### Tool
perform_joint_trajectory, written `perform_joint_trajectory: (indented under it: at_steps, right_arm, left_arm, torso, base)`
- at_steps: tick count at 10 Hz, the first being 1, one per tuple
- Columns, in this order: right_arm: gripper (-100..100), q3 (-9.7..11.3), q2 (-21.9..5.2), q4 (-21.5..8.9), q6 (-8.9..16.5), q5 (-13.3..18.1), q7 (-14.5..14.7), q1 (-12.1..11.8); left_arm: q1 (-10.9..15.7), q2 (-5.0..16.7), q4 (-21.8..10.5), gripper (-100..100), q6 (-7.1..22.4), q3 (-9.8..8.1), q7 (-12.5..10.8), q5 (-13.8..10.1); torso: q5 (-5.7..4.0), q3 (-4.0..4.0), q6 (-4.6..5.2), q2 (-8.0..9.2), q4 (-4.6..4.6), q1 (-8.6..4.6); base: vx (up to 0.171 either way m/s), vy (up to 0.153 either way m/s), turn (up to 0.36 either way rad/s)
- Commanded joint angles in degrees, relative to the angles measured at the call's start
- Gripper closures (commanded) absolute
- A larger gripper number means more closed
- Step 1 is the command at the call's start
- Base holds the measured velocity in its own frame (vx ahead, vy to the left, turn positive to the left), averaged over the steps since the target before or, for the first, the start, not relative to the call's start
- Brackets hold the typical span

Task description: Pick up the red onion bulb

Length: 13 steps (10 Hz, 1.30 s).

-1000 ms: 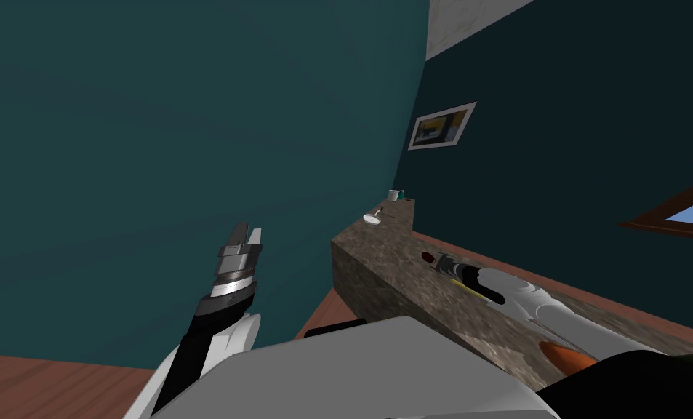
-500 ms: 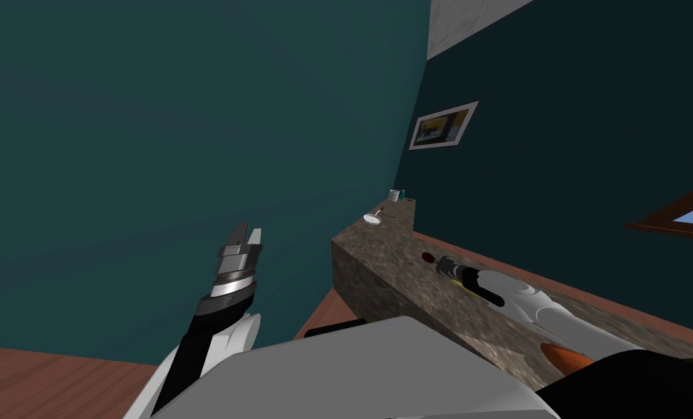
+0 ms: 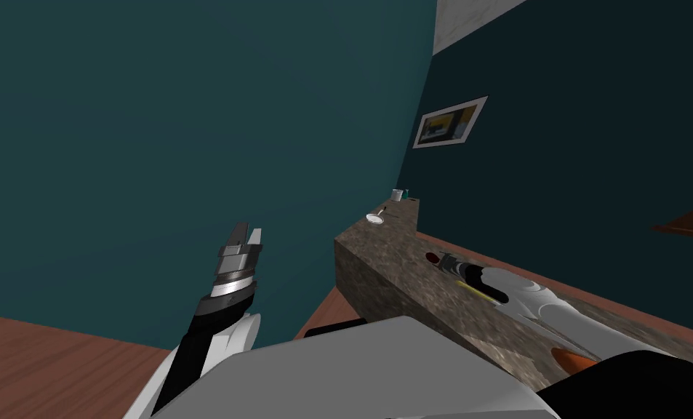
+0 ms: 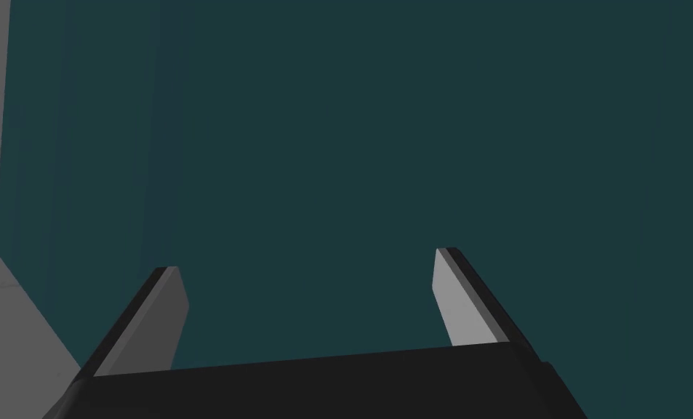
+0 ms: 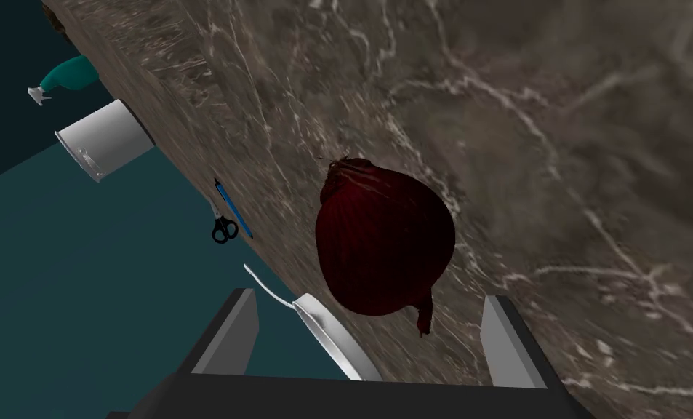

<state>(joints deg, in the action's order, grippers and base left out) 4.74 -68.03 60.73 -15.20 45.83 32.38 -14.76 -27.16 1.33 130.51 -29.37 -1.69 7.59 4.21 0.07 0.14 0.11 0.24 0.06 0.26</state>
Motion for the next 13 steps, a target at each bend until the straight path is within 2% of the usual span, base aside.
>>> perform_joint_trajectory:
  at_steps: [1,4,6,8,11,13]
  right_arm:
    - [-100,-0.56,-2.01,0.8,-0.13,-0.59,-1.09,-1.45]
    - [-100,-0.64,-4.47,0.35,-1.73,-1.09,-1.87,-2.52]
    - [-100,0.35,-6.96,-0.15,-3.46,-1.75,-3.52,-3.86]
    - [-100,1.82,-8.34,-0.44,-4.3,-2.29,-5.51,-4.52]
    - [-100,3.67,-9.48,-0.51,-4.72,-2.69,-8.27,-4.66]
    - [-100,5.57,-8.9,-0.21,-5.0,-2.24,-9.54,-5.33]
  left_arm:
    - [0.0,0.0,0.0,0,0.0,0.0,0.0,0.0]
    - [0.0,0.0,0.0,0,0.0,0.0,0.0,0.0]
    - [0.0,0.0,0.0,0,0.0,0.0,0.0,0.0]
    - [0.0,0.01,0.0,0,0.0,-0.01,0.0,0.0]
    - [-0.01,0.01,0.0,0,0.0,-0.01,0.0,0.0]
    - [-0.02,0.02,0.0,0,0.0,-0.02,0.0,0.0]
  torso:
    - [0.0,0.0,0.0,0.0,0.0,0.0]
    - [0.0,0.04,0.02,0.06,0.01,0.0]
    - [-0.01,0.03,-0.01,0.05,0.01,-0.07]
    - [-0.05,-0.01,0.01,-0.02,-0.01,-0.21]
    - [-0.13,-0.12,0.02,-0.21,-0.05,-0.52]
    - [-0.2,-0.24,0.01,-0.42,-0.1,-0.79]
  base:
    - [-0.055,0.077,0.145]
    - [-0.053,0.073,0.102]
    - [-0.045,0.05,0.155]
    - [-0.017,0.006,0.111]
    - [0.028,-0.057,0.053]
    - [0.094,-0.134,0.045]
